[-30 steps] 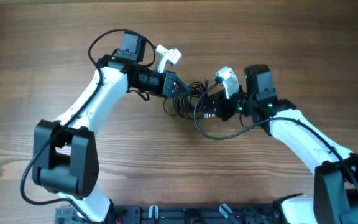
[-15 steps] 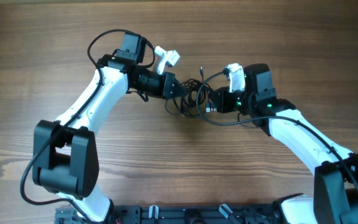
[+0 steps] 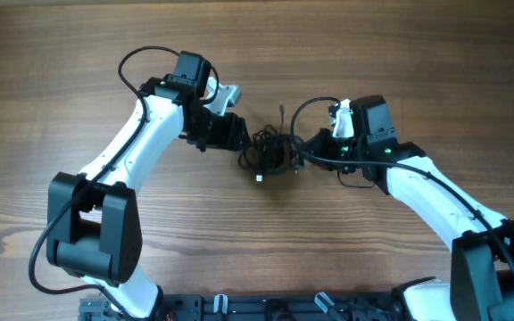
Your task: Untangle cables
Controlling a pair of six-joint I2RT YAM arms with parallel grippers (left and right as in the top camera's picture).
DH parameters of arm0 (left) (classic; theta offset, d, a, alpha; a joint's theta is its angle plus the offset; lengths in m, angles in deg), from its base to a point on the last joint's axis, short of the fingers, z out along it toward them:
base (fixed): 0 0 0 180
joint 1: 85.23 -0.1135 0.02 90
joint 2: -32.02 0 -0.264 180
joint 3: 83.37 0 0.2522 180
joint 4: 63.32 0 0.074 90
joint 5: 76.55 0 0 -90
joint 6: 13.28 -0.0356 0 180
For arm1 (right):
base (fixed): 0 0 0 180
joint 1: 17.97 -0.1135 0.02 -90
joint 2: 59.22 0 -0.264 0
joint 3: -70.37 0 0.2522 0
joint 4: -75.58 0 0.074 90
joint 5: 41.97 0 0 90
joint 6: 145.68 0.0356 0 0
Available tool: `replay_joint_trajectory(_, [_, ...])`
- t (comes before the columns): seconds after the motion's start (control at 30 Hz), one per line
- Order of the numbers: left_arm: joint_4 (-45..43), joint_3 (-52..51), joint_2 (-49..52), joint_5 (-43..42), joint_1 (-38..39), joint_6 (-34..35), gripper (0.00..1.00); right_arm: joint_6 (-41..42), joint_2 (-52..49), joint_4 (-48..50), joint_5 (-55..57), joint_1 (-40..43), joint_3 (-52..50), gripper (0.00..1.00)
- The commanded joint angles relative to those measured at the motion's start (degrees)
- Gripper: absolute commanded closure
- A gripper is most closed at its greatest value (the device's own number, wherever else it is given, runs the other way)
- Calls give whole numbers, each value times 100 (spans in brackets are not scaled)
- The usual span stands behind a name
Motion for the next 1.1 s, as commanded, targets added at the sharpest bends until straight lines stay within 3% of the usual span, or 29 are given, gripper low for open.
replay_joint_trajectory(0.0, [-13, 37, 72, -221, -31, 2, 42, 240, 74, -98, -199, 7, -4, 96])
replay_joint_trajectory(0.23, [-566, 31, 649, -787, 330, 127, 35, 243, 74, -96, -221, 7, -4, 96])
replay_joint_trajectory(0.37, [-916, 31, 933, -782, 688, 127, 39, 236, 74, -125, -223, 7, -4, 96])
replay_joint_trajectory(0.43, [-968, 31, 1054, -553, 802, 125, 60, 236, 74, -142, -223, 7, -4, 96])
replay_joint_trajectory(0.47, [-957, 31, 1060, -343, 807, 127, 82, 234, 74, -164, -221, 7, -4, 96])
replay_joint_trajectory(0.5, [-929, 31, 1056, -181, 789, 127, 96, 173, 74, -232, -208, 7, -4, 96])
replay_joint_trajectory(0.57, [-826, 31, 1038, -142, 669, 127, 96, 44, 74, -590, 223, 7, -4, 93])
replay_joint_trajectory(0.67, [-586, 33, 835, -479, 400, 79, 96, 7, 74, -879, 1342, 7, -4, 58])
replay_joint_trajectory(0.7, [-525, 33, 640, -553, 302, 79, 96, -612, 76, -592, 1440, 7, -2, 51])
replay_joint_trajectory(0.87, [-354, 33, -28, -605, 326, -76, 96, -2500, 142, 343, 260, 4, 328, 50])
replay_joint_trajectory(0.93, [-354, 33, -297, -1025, 407, -374, 96, -3012, 140, 595, -140, 4, 328, 51])
replay_joint_trajectory(1.07, [-350, 33, -601, -1073, 420, -369, 96, -3121, 140, 662, -295, 7, 328, 52])
